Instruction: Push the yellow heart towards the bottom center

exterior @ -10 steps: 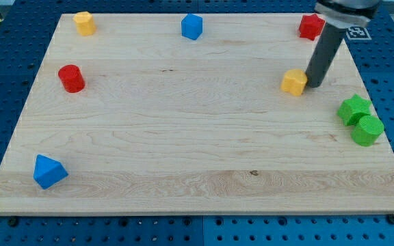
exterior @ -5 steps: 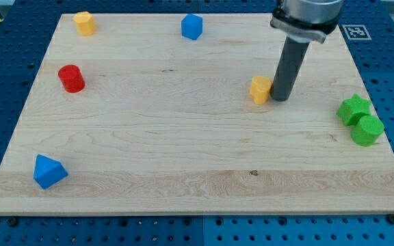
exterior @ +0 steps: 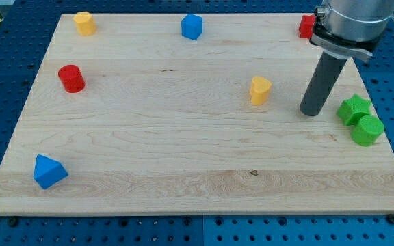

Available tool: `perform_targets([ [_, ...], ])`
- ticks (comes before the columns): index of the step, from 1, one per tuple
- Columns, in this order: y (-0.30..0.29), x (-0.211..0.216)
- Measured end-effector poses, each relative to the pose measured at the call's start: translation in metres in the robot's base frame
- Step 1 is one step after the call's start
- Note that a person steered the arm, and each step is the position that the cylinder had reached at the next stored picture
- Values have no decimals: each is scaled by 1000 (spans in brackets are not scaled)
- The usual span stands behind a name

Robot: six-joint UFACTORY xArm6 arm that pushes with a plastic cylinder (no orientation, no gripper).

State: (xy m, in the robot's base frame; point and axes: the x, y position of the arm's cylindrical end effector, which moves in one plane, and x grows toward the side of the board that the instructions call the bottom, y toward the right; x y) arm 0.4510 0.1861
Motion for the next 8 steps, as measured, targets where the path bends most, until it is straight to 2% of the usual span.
perform_targets([
  [1,-5,-42],
  [2,-33,-59],
  [3,-61,-39],
  [4,-85,-2],
  [5,-109,12],
  [7,-127,-26],
  [8,-154,-4],
])
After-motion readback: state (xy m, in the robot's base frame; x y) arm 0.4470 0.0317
